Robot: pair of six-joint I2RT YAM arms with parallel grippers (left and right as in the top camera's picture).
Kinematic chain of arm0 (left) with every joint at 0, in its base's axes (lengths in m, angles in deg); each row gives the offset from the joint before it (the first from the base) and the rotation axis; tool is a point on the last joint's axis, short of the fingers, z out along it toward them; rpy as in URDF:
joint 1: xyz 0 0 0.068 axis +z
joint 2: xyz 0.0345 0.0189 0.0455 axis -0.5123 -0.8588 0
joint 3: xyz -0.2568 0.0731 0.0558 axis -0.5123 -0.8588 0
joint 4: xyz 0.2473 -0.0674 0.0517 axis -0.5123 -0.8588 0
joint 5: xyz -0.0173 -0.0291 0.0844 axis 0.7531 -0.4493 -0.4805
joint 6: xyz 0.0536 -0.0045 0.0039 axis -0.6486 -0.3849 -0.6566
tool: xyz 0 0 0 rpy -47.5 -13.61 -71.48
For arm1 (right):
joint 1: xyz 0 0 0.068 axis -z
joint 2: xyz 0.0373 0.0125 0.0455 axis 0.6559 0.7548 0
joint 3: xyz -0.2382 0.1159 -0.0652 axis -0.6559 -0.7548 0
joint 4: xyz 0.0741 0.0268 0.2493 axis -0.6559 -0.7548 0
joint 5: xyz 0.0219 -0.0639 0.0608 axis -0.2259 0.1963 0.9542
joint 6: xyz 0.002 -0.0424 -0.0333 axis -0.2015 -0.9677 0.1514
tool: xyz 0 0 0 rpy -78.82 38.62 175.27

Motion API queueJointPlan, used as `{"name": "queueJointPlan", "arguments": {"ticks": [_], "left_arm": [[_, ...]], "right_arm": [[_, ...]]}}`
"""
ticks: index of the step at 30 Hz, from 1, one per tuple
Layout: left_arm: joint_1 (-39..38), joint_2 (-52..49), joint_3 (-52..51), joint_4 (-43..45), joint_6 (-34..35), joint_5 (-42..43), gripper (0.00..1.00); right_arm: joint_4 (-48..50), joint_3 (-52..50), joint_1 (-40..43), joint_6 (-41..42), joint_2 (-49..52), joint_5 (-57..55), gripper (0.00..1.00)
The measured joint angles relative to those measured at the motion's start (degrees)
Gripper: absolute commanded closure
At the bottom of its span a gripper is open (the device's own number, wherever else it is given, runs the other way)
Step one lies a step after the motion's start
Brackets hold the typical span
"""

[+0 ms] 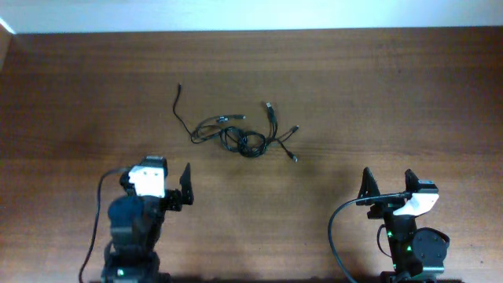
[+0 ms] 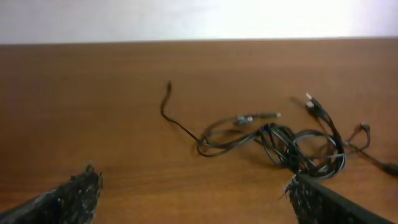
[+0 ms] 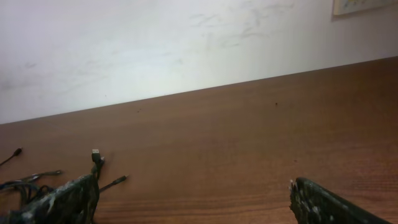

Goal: Untangle cables
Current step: 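Reach the left gripper forward and grasp the tangled black cable bundle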

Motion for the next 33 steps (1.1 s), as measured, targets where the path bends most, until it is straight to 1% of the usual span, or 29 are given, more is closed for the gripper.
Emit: {"name": "queueJointPlan", "arguments": {"ticks": [3, 6, 7, 10, 13, 15, 18, 21, 24, 27, 33], "left_arm": [[0.0, -15.0, 9.1, -5.6, -3.4, 4.4, 0.01], [-0.1, -28.4, 17.5, -10.0, -4.9, 6.3, 0.01], [-0.1, -34.7, 21.2, -11.6, -5.4, 7.2, 0.01], [-0.7, -45.5, 28.2, -17.0, -6.1, 8.1, 0.01], [-2.6, -53.4, 34.1, -21.2, -6.8, 8.2, 0.01], [-3.6, -55.6, 35.8, -22.4, -7.0, 8.0, 0.01], [-4.1, -56.0, 37.0, -23.2, -7.0, 7.4, 0.01], [-5.0, -56.0, 37.7, -25.2, -6.8, 5.3, 0.01], [-7.6, -56.1, 42.0, -28.2, -6.8, 1.4, 0.01], [-8.7, -56.1, 45.1, -28.2, -6.8, -0.2, 0.01], [-9.3, -56.2, 45.1, -26.0, -6.8, 0.3, 0.01]], "right_arm": [[0.0, 0.0, 0.0, 0.0, -0.1, 0.0, 0.01], [0.0, 0.0, 0.0, 0.0, -0.1, 0.2, 0.01], [0.0, 0.0, 0.0, 0.0, -0.1, 0.2, 0.01], [0.0, 0.0, 0.0, 0.0, -0.1, 0.2, 0.01], [0.0, 0.0, 0.0, 0.0, -0.1, 0.2, 0.01], [0.0, 0.0, 0.0, 0.0, -0.1, 0.2, 0.01], [0.0, 0.0, 0.0, -0.1, -0.1, 0.2, 0.01], [0.0, 0.0, 0.0, 0.0, -0.1, 0.2, 0.01], [0.0, 0.0, 0.0, 0.0, -0.1, 0.2, 0.01], [0.0, 0.0, 0.0, 0.0, -0.1, 0.2, 0.01], [0.0, 0.0, 0.0, 0.0, -0.1, 0.2, 0.01]]}}
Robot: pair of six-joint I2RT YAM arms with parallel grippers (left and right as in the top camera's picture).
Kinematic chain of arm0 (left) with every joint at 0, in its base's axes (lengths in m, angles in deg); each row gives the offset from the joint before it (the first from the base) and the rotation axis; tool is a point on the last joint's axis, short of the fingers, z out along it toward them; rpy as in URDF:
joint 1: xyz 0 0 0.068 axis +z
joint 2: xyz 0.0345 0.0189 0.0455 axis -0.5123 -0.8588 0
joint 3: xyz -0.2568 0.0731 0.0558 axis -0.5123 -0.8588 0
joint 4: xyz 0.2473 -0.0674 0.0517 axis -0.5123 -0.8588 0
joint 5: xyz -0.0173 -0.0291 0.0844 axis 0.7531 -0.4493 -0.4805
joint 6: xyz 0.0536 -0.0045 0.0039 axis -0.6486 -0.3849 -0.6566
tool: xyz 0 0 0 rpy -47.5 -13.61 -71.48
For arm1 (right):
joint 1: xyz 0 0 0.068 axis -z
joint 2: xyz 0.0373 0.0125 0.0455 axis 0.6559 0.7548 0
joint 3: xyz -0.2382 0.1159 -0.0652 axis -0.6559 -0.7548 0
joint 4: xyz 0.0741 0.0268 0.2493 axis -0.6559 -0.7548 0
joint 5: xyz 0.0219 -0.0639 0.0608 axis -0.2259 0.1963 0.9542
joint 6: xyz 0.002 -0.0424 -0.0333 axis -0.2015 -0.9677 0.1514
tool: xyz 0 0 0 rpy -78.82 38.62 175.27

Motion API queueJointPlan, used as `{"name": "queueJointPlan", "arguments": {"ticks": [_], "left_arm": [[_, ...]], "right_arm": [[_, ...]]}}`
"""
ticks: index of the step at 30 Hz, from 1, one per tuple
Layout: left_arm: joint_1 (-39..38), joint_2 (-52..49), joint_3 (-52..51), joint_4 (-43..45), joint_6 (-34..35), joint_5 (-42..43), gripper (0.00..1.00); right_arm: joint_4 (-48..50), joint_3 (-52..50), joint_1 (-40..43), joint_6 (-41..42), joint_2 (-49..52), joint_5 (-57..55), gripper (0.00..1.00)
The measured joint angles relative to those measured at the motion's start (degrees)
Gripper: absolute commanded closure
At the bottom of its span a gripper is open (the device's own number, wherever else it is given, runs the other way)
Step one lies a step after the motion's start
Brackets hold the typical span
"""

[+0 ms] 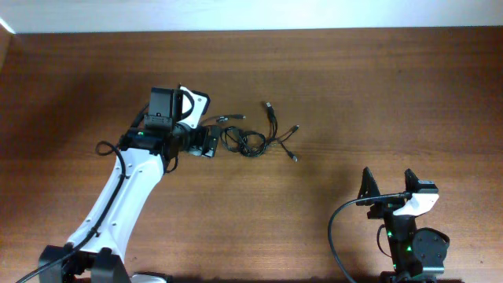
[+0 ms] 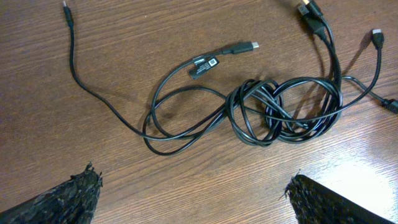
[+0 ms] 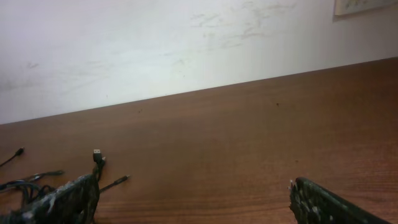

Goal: Untangle cables
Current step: 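Reach the left gripper forward and grasp the tangled black cable bundle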

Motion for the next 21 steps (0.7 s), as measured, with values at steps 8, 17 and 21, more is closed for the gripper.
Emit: {"name": "queueJointPlan", "arguments": {"ticks": [8, 17, 21], "left_arm": [[-0.1, 0.0, 0.0, -0.4, 1.8, 14.7, 0.01], [-3.1, -7.3, 0.2, 3.0, 15.5, 6.8, 0.01], [-7.1, -7.5, 0.2, 3.0, 22.1, -1.0, 0.01]], "right_arm": [[0.0, 0.0, 0.0, 0.0, 0.0, 0.0, 0.01], [0.0, 0.0, 0.0, 0.0, 0.0, 0.0, 0.01], [0.0, 0.0, 0.0, 0.0, 0.0, 0.0, 0.01]]}}
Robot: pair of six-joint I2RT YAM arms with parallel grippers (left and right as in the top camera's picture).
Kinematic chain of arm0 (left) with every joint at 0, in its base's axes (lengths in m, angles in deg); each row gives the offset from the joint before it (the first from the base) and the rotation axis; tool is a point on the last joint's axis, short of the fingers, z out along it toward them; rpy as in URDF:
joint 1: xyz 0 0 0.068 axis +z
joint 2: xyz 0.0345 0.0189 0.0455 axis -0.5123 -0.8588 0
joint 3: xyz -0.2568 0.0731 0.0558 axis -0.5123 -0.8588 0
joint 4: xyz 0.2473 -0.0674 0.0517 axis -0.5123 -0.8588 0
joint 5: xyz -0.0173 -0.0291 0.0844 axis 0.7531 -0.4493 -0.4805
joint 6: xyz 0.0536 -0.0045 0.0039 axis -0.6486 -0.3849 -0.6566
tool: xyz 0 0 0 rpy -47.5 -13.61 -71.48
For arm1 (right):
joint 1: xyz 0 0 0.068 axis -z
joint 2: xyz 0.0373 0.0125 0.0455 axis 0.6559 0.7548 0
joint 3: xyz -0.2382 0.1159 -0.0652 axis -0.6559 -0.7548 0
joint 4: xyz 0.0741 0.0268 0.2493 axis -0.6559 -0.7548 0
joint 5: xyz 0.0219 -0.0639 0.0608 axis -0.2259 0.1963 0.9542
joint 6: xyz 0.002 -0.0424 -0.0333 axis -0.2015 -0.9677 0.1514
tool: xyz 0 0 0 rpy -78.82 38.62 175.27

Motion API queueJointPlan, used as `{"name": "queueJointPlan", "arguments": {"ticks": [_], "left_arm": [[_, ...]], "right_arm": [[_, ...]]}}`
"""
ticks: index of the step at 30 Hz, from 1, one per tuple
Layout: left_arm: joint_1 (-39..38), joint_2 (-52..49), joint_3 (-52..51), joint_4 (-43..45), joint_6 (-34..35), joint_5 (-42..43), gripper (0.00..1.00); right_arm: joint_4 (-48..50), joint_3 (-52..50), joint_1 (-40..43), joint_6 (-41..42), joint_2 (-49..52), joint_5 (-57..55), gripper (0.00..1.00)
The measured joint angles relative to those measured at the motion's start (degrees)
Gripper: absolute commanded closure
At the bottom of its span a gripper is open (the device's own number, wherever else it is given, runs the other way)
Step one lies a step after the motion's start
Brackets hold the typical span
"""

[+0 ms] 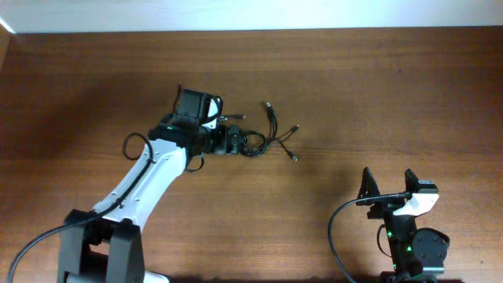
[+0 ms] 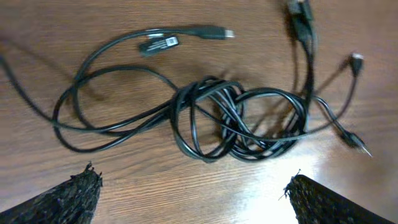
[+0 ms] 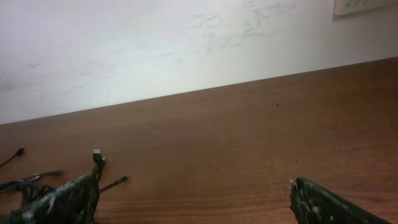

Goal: Untangle cables
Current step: 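Reach the left gripper forward and grasp the tangled black cable bundle, then lift the bundle with the left gripper and bring the right gripper to it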

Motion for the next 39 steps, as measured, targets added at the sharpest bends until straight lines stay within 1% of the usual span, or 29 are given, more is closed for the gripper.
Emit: {"name": "queueJointPlan", "arguments": {"ticks": [1, 3, 4, 5, 6, 7, 8, 9, 10, 13, 18, 20, 22, 23, 25, 27, 29, 30, 36, 38, 39], "left_arm": [[-0.7, 0.0, 0.0, 0.0, 1.5, -1.5, 0.0], [-2.1, -1.0, 0.0, 0.0, 4.7, -4.1, 0.06], [-2.8, -2.3, 0.0, 0.1, 6.2, -4.8, 0.12], [-3.3, -3.3, 0.0, 0.2, 7.2, -5.1, 0.23], [-3.8, -4.3, 0.0, 0.3, 9.0, -5.5, 0.27], [-4.1, -4.7, 0.0, 0.3, 10.5, -5.7, 0.27], [-4.3, -4.8, 0.0, 0.3, 11.5, -5.8, 0.2], [-4.3, -4.8, 0.0, 0.4, 12.9, -6.0, 0.07], [-4.3, -4.8, 0.0, 0.4, 14.7, -6.2, 0.0], [-4.3, -6.9, 0.0, 1.6, 18.4, -6.2, 0.01], [-4.4, -10.2, 0.0, 5.3, 19.8, -6.4, 0.0], [-4.4, -11.6, 0.0, 6.3, 20.0, -6.4, 0.06], [-4.4, -12.1, 0.0, 7.3, 20.2, -6.4, 0.16], [-4.5, -12.1, 0.0, 7.6, 20.3, -6.5, 0.23], [-4.9, -12.1, 0.0, 7.8, 20.3, -6.8, 0.29], [-5.6, -12.1, 0.0, 8.2, 20.5, -7.8, 0.38], [-6.3, -12.1, 0.0, 8.5, 20.6, -8.8, 0.53], [-6.8, -12.1, 0.0, 8.8, 20.6, -9.0, 0.57], [-8.5, -12.1, 0.0, 8.9, 20.6, -11.5, 0.69], [-8.9, -12.1, 0.0, 9.0, 20.6, -12.2, 0.77], [-8.9, -12.1, 0.0, 9.0, 20.6, -12.3, 0.84]], "right_arm": [[0.0, 0.0, 0.0, 0.0, 0.0, 0.0, 0.01], [0.0, 0.0, 0.0, 0.0, 0.0, 0.0, 0.01], [0.0, 0.0, 0.0, 0.0, 0.0, 0.0, 0.01], [0.0, 0.0, 0.0, 0.0, 0.0, 0.0, 0.01], [0.0, 0.0, 0.0, 0.0, 0.0, 0.0, 0.01], [0.0, 0.0, 0.0, 0.0, 0.0, 0.0, 0.01], [0.0, 0.0, 0.0, 0.0, 0.0, 0.0, 0.01], [0.0, 0.0, 0.0, 0.0, 0.0, 0.0, 0.01], [0.0, 0.0, 0.0, 0.0, 0.0, 0.0, 0.01], [0.0, 0.0, 0.0, 0.0, 0.0, 0.0, 0.01], [0.0, 0.0, 0.0, 0.0, 0.0, 0.0, 0.01], [0.0, 0.0, 0.0, 0.0, 0.0, 0.0, 0.01], [0.0, 0.0, 0.0, 0.0, 0.0, 0.0, 0.01], [0.0, 0.0, 0.0, 0.0, 0.0, 0.0, 0.01], [0.0, 0.0, 0.0, 0.0, 0.0, 0.0, 0.01], [0.0, 0.0, 0.0, 0.0, 0.0, 0.0, 0.01], [0.0, 0.0, 0.0, 0.0, 0.0, 0.0, 0.01], [0.0, 0.0, 0.0, 0.0, 0.0, 0.0, 0.01], [0.0, 0.0, 0.0, 0.0, 0.0, 0.0, 0.01], [0.0, 0.0, 0.0, 0.0, 0.0, 0.0, 0.01], [0.0, 0.0, 0.0, 0.0, 0.0, 0.0, 0.01]]}}
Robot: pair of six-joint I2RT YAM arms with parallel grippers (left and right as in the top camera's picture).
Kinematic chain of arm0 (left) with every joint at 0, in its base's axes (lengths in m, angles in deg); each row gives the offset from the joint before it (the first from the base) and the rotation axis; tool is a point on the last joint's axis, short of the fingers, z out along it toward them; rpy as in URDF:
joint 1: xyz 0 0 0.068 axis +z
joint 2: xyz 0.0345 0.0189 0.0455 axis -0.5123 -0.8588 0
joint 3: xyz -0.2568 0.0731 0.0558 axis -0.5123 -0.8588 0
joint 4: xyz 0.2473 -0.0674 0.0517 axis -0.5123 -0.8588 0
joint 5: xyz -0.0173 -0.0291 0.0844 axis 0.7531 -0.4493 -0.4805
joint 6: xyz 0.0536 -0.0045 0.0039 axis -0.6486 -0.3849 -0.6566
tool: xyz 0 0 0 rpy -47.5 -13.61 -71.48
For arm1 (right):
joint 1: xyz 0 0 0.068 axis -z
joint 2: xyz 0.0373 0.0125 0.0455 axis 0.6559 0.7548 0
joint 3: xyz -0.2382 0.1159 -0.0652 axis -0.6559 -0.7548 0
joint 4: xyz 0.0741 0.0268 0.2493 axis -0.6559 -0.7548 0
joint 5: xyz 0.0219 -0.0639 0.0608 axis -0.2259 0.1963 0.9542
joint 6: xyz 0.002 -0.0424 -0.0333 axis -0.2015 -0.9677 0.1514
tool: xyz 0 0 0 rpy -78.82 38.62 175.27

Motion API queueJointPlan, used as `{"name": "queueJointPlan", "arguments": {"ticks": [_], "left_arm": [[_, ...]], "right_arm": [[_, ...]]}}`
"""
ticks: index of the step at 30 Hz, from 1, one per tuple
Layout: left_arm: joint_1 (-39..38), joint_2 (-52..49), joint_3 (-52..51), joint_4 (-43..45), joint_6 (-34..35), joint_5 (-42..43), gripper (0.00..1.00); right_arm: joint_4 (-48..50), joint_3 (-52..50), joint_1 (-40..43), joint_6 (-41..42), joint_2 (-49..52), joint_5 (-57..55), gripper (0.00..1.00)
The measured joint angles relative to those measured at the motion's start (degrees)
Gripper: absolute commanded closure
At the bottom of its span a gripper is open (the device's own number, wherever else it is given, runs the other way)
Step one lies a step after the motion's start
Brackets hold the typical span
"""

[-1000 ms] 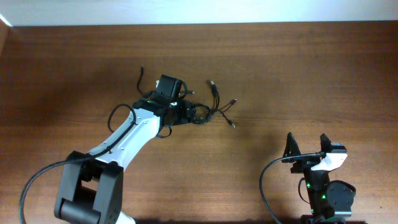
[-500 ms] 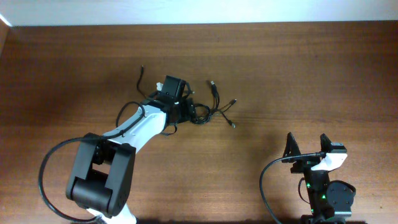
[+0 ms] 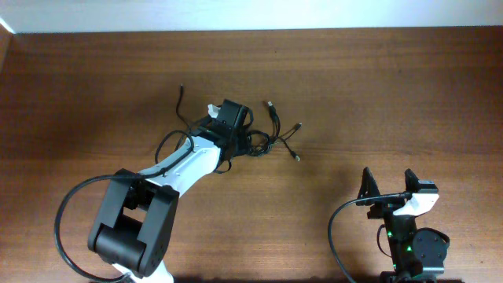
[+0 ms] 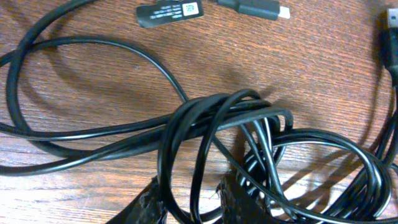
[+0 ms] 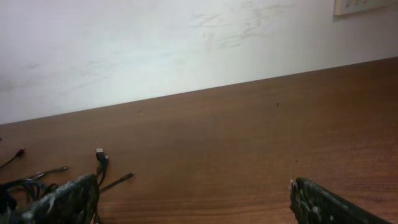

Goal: Untangle cables
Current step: 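Lift the bundle with the left gripper and bring the right gripper to it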

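A tangle of black cables lies on the wooden table, with loose ends running to the far left and to the right. My left gripper is down on the tangle's left side. In the left wrist view its fingers stand close together around two strands of the knotted loops. A labelled tag and a plug lie beyond. My right gripper is open near the front edge, far from the cables, holding nothing.
A white wall runs along the table's far edge. Bare wood stretches between the tangle and the right arm's base. The left arm reaches diagonally across the table's left half.
My left gripper has moved right and down onto the tangle, and its fingers have gone from wide open to closed around two strands. The cables' left loop is now partly under the arm.
Both arms first rested at the front edge, grippers open. The left arm then stood open over the cables' left loop, then further right over the knot. Now it is down on the knot, shut on strands. The right arm stayed still throughout.
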Motion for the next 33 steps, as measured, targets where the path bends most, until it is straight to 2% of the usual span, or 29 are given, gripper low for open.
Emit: {"name": "queueJointPlan", "arguments": {"ticks": [3, 8, 13, 15, 17, 22, 25, 33], "left_arm": [[0.0, 0.0, 0.0, 0.0, 0.1, -0.3, 1.0], [0.0, 0.0, 0.0, 0.0, -1.3, -0.5, 1.0], [0.0, 2.2, 0.5, -3.3, -11.6, -0.5, 1.0], [0.0, 7.8, 0.5, -5.3, -18.0, -0.5, 1.0], [-0.2, 18.1, 0.5, -6.3, -25.8, -0.3, 1.0], [-0.3, 39.4, 0.7, -11.6, -36.7, 0.8, 1.0], [-0.3, 45.5, 0.8, -13.6, -38.8, 0.9, 1.0], [-0.3, 46.2, 0.8, -17.1, -39.1, 0.9, 1.0]], "right_arm": [[0.0, 0.0, 0.0, 0.0, 0.0, 0.0, 0.01], [0.0, 0.0, 0.0, 0.0, 0.0, 0.0, 0.01], [0.0, 0.0, 0.0, 0.0, 0.0, 0.0, 0.01], [0.0, 0.0, 0.0, 0.0, 0.0, 0.0, 0.01], [0.0, 0.0, 0.0, 0.0, 0.0, 0.0, 0.01], [0.0, 0.0, 0.0, 0.0, 0.0, 0.0, 0.01], [0.0, 0.0, 0.0, 0.0, 0.0, 0.0, 0.01], [0.0, 0.0, 0.0, 0.0, 0.0, 0.0, 0.01]]}}
